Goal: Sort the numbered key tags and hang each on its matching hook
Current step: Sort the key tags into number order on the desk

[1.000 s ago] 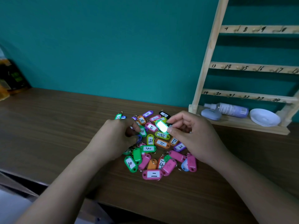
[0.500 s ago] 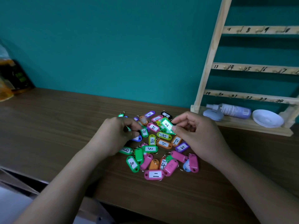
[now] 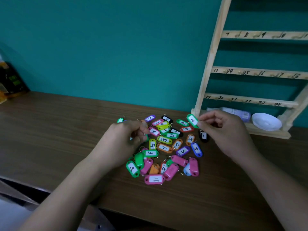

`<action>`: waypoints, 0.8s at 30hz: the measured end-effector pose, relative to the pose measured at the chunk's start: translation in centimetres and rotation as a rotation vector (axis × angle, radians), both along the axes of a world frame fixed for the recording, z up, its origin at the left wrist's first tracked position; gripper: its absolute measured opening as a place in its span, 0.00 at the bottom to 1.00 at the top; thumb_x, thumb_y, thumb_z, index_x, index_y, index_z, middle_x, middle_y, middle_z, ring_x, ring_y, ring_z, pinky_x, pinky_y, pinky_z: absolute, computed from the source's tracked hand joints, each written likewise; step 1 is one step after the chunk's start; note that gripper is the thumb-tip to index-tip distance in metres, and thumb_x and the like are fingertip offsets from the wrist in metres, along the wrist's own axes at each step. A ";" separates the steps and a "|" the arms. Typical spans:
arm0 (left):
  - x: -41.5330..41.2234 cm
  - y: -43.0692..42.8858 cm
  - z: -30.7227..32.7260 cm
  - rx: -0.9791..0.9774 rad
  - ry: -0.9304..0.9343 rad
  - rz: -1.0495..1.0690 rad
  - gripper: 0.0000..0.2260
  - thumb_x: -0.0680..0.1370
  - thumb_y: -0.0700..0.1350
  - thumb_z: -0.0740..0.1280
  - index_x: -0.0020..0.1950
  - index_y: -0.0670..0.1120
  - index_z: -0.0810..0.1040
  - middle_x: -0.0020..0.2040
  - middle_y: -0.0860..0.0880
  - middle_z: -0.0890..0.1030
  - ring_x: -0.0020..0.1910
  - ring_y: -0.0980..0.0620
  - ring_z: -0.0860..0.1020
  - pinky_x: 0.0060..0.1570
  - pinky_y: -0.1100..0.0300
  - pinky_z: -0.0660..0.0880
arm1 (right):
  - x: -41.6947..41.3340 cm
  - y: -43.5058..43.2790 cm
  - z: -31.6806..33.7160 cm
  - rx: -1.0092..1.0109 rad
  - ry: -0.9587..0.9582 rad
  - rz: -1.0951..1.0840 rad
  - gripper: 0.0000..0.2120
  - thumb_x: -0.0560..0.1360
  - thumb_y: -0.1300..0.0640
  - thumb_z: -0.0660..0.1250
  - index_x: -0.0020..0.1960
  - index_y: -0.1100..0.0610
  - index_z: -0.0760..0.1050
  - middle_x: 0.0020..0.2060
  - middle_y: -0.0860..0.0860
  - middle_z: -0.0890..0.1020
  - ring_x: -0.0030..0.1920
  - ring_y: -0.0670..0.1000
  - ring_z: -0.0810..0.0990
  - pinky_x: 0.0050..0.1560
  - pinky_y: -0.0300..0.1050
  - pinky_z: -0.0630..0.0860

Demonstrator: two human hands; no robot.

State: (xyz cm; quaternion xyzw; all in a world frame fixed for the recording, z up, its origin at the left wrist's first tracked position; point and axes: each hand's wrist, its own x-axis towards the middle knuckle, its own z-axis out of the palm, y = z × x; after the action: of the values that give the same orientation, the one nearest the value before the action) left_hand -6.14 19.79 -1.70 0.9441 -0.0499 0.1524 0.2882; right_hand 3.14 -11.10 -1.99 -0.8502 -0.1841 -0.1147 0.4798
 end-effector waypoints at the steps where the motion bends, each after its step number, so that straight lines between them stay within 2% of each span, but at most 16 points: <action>1: -0.1 -0.3 -0.1 -0.003 0.015 -0.030 0.06 0.78 0.47 0.77 0.51 0.58 0.85 0.44 0.62 0.84 0.49 0.64 0.81 0.45 0.74 0.72 | 0.1 -0.7 -0.2 0.008 0.007 -0.018 0.07 0.77 0.55 0.78 0.50 0.43 0.84 0.45 0.36 0.86 0.48 0.36 0.84 0.47 0.39 0.75; 8: -0.5 -0.4 -0.5 0.042 0.169 -0.136 0.10 0.74 0.58 0.79 0.52 0.58 0.84 0.48 0.63 0.83 0.50 0.63 0.81 0.45 0.69 0.75 | -0.4 -4.9 -1.7 -0.010 0.060 -0.134 0.07 0.76 0.57 0.79 0.47 0.45 0.85 0.43 0.38 0.87 0.46 0.39 0.85 0.47 0.44 0.78; 12: -0.4 -0.7 -0.4 0.076 0.197 -0.144 0.08 0.73 0.55 0.81 0.49 0.59 0.85 0.48 0.68 0.82 0.49 0.66 0.80 0.46 0.70 0.74 | -0.5 -5.5 -2.2 -0.018 0.074 -0.202 0.09 0.75 0.58 0.80 0.45 0.45 0.84 0.41 0.38 0.87 0.44 0.39 0.85 0.46 0.45 0.79; 15: -0.3 -0.9 -0.4 0.082 0.220 -0.111 0.08 0.74 0.53 0.81 0.50 0.59 0.85 0.47 0.66 0.83 0.49 0.66 0.80 0.46 0.68 0.76 | -0.5 -5.5 -2.5 -0.065 0.088 -0.224 0.09 0.75 0.57 0.79 0.45 0.44 0.84 0.40 0.36 0.86 0.43 0.37 0.84 0.42 0.41 0.75; 18: -0.2 -1.0 -0.4 0.082 0.228 -0.083 0.09 0.74 0.53 0.81 0.51 0.61 0.85 0.47 0.65 0.83 0.49 0.66 0.80 0.45 0.66 0.77 | -0.3 -5.5 -2.6 -0.111 0.114 -0.252 0.09 0.75 0.56 0.79 0.46 0.43 0.84 0.38 0.40 0.86 0.42 0.36 0.83 0.41 0.40 0.74; 24: 0.0 -1.3 -0.4 0.038 0.226 -0.041 0.11 0.73 0.50 0.82 0.50 0.63 0.84 0.48 0.66 0.82 0.48 0.63 0.81 0.40 0.70 0.73 | -0.4 -5.3 -2.5 -0.188 0.122 -0.282 0.07 0.75 0.53 0.79 0.46 0.43 0.82 0.37 0.41 0.86 0.41 0.37 0.83 0.40 0.40 0.74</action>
State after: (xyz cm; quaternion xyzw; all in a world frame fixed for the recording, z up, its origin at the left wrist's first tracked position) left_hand -6.19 18.46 -2.14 0.9593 -0.0390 0.0379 0.2772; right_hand 2.79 -16.37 -4.47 -0.9141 -0.0433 -0.1113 0.3874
